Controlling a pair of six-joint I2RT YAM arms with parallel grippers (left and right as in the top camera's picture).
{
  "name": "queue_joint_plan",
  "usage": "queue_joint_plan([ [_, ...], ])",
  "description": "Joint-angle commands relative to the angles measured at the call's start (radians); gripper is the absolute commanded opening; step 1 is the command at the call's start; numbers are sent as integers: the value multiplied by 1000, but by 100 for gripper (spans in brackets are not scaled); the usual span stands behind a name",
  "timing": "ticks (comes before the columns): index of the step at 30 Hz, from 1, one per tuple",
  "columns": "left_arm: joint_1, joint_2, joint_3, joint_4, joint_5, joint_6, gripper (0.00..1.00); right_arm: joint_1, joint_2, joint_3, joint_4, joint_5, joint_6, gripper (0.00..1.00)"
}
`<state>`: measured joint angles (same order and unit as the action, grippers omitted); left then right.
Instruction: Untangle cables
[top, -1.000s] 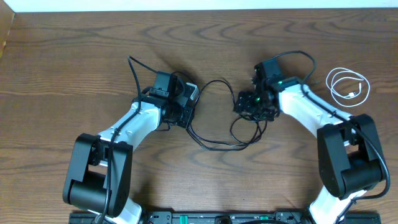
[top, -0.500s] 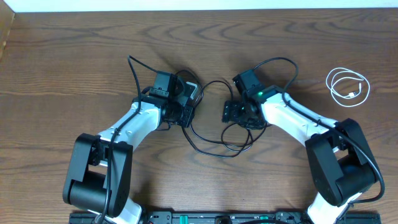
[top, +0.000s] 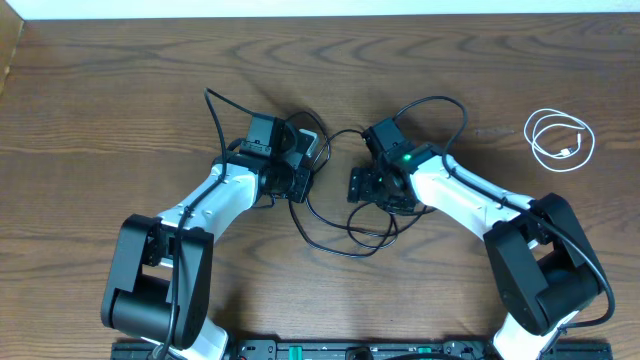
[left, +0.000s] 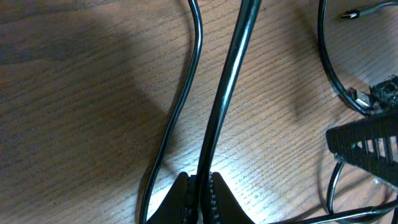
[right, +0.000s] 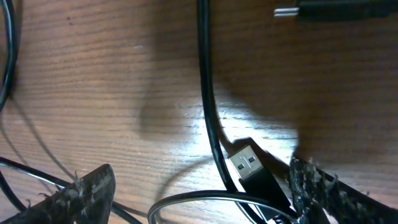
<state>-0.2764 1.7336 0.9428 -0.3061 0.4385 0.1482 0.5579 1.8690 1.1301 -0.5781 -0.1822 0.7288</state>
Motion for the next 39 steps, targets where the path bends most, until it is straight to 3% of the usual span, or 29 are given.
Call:
queue_joint_plan([
  [1, 2, -2, -6, 2, -10, -16, 8, 11, 14, -29, -4, -7, 19, 86],
  [6, 2, -2, -6, 1, -9, -16, 8, 13, 14, -29, -21, -23, 19, 85],
  [10, 2, -2, -6, 2, -9, -16, 8, 13, 14, -29, -18, -26, 18, 77],
  [12, 2, -2, -6, 2, -9, -15, 8, 13, 14, -29, -16, -26, 18, 61],
  [15, 3, -2, -5, 11, -10, -15, 8, 13, 14, -29, -16, -18, 18, 29],
  [17, 3, -4, 1, 13, -10, -16, 8, 13, 14, -29, -16, -18, 18, 1],
  [24, 3, -100, 10, 22, -18, -62, 8, 13, 14, -29, -12, -19, 18, 1],
  [29, 3, -209, 10, 45, -62, -177, 8, 13, 14, -29, 6, -38, -13, 1],
  [33, 3, -245, 10, 42, -66, -260, 8, -4, 14, -26, 72, -154, -128, 9],
  [39, 3, -239, 10, -34, -176, -304, 8, -73, 14, -16, 93, -243, -156, 16],
])
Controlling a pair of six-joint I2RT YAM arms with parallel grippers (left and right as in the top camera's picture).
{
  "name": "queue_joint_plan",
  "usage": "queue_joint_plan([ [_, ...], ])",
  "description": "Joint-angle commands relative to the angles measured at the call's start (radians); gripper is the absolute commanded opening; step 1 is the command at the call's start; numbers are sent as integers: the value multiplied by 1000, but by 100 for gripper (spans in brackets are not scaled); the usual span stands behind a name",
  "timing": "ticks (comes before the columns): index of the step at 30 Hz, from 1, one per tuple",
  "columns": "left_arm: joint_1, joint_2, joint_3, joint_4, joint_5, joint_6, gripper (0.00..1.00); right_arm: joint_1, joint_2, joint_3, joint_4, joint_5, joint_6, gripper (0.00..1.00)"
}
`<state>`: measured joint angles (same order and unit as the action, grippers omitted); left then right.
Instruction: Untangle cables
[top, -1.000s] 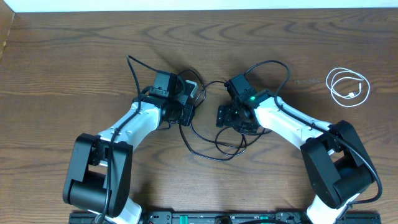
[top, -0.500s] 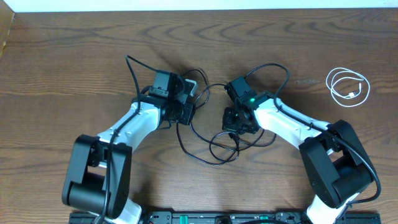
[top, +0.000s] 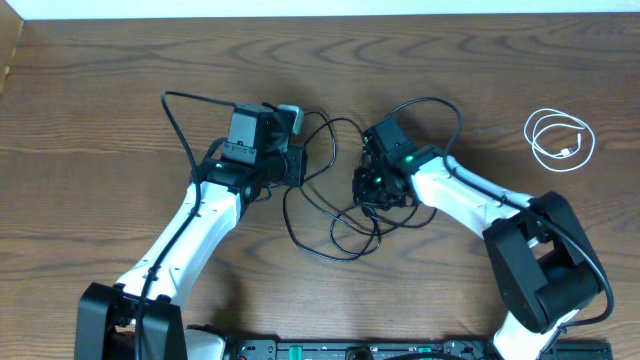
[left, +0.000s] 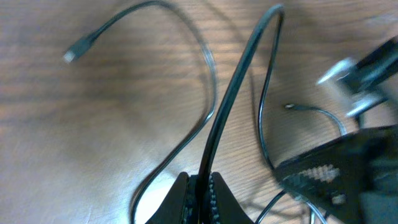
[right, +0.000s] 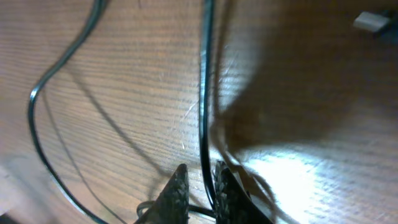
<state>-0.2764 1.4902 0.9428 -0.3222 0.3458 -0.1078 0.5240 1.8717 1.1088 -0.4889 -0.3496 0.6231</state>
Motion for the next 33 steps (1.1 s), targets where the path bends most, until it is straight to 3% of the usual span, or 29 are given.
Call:
queue_joint_plan([
  [1, 3, 6, 9, -33, -116, -48, 8, -53, 11, 6, 5, -95, -66, 25],
  [5, 3, 7, 7, -72, -149, -49, 8, -107, 11, 6, 7, -228, -174, 38],
  [11, 2, 8, -5, -98, -148, -116, 12, -129, 11, 6, -10, -401, -221, 39],
  [18, 2, 8, -32, -109, -145, -116, 17, -76, 12, 5, -55, -408, -212, 39],
  [21, 2, 8, -40, -122, -145, -116, 17, -43, 12, 5, -63, -362, -199, 41],
  [22, 2, 8, -40, -129, -145, -116, 22, -35, 12, 5, -66, -341, -184, 40],
  [26, 2, 8, -40, -137, -145, -116, 26, 3, 12, 4, -89, -217, -56, 36],
  [33, 2, 8, -40, -134, -145, -116, 26, 76, 12, 1, -79, 48, 167, 43],
])
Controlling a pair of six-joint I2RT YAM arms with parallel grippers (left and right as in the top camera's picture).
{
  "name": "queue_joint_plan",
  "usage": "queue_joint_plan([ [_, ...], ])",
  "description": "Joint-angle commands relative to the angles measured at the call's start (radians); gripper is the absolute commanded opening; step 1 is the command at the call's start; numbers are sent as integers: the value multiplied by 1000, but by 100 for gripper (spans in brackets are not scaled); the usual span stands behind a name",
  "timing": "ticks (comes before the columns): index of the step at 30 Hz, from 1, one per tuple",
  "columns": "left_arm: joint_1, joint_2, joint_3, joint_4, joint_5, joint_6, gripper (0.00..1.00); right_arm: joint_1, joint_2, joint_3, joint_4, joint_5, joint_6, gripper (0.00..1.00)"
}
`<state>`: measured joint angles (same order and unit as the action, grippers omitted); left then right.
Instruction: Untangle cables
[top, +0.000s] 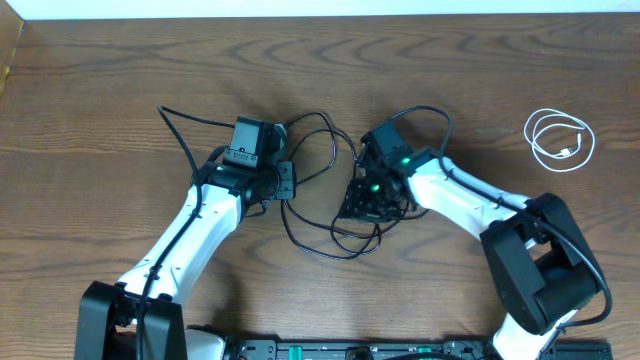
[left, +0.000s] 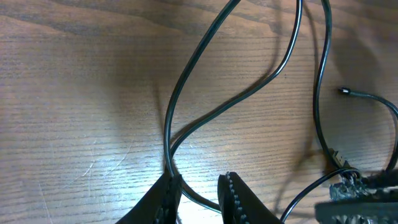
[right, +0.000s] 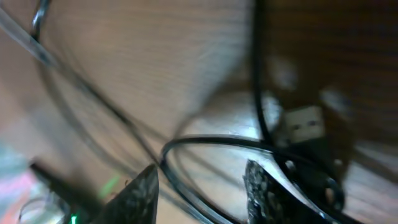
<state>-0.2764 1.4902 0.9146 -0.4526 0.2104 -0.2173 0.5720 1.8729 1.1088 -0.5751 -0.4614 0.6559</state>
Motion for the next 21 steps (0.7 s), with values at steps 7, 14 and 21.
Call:
queue_joint_plan([
  [7, 2, 9, -12, -2, -10, -6, 26, 87, 21, -9, 105, 206, 214, 42],
  [14, 2, 22, -13, 1, -10, -6, 26, 90, 46, -9, 132, 410, 297, 29],
  [21, 2, 105, -14, 40, -9, -6, 25, 89, 46, -9, 235, 478, 156, 8],
])
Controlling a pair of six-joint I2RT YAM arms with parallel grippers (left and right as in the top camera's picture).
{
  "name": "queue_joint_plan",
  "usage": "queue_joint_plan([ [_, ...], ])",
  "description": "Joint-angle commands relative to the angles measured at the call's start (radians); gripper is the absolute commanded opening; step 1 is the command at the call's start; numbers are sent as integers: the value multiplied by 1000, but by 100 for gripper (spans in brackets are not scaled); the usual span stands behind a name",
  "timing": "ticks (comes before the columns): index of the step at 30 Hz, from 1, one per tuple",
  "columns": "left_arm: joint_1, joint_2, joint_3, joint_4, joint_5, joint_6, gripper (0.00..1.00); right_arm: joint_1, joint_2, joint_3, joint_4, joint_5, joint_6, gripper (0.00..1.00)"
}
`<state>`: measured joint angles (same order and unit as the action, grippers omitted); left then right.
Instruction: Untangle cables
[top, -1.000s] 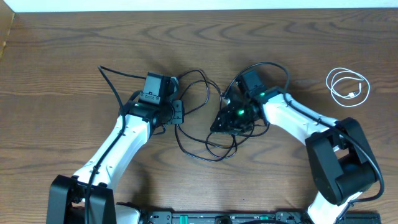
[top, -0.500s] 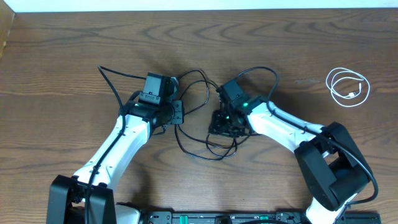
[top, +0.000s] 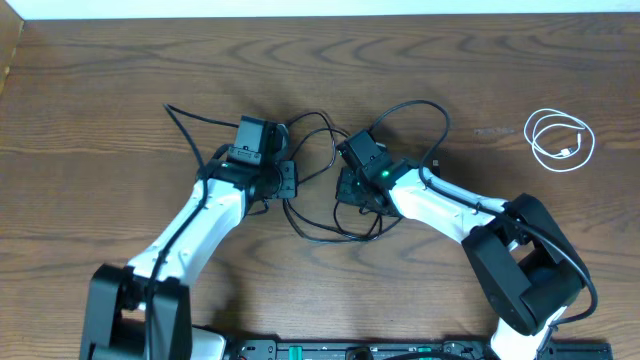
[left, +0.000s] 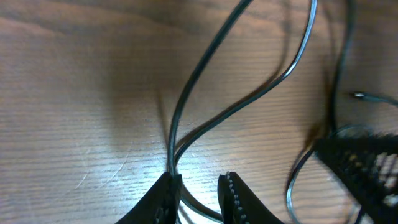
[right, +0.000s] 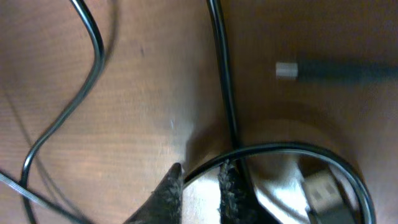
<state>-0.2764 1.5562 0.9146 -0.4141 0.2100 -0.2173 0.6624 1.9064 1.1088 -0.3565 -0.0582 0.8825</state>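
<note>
Thin black cables (top: 322, 232) lie tangled in loops at the table's middle between both arms. My left gripper (top: 286, 184) sits low over the left loops. In the left wrist view it (left: 198, 190) is open, with a black cable (left: 186, 118) running down into the gap beside the left finger. My right gripper (top: 350, 190) is over the right side of the tangle. In its wrist view it (right: 200, 180) stands narrowly open, a cable loop (right: 280, 149) crossing at its tips. A USB plug (right: 323, 186) lies to the right.
A coiled white cable (top: 560, 140) lies apart at the right of the wooden table (top: 100, 80). A black cable end (top: 172, 110) sticks out to the upper left. A small silver connector (right: 286, 70) shows in the right wrist view.
My right gripper has shifted left and up over the tangle and its fingers stand much closer together. The left gripper stays open at nearly the same spot.
First my left gripper was shut on a black cable and the right was open by the USB plug. Then both were shut on cables, the left one pulled further left. Later both were open. Now the right has narrowed over a loop.
</note>
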Motion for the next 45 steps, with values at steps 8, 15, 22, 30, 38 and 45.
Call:
queue_joint_plan([
  [8, 2, 162, -14, 35, 73, -5, 25, -57, -19, -8, 74, -230, -290, 1],
  [15, 2, 170, -14, 45, 77, -5, 26, -166, -137, -8, 194, -640, -544, 1],
  [22, 2, 169, -1, 36, 145, 65, 31, -232, -188, -8, 114, -683, -517, 22],
  [30, -31, 121, 127, -122, 253, 68, 44, -307, -188, -8, -182, -533, -525, 50],
  [38, -172, 128, 190, -171, 249, 109, 48, -341, -187, -8, -330, -298, -524, 77],
  [45, -250, 181, 189, -149, 111, 111, 49, -402, -187, -8, -380, -292, -550, 71],
])
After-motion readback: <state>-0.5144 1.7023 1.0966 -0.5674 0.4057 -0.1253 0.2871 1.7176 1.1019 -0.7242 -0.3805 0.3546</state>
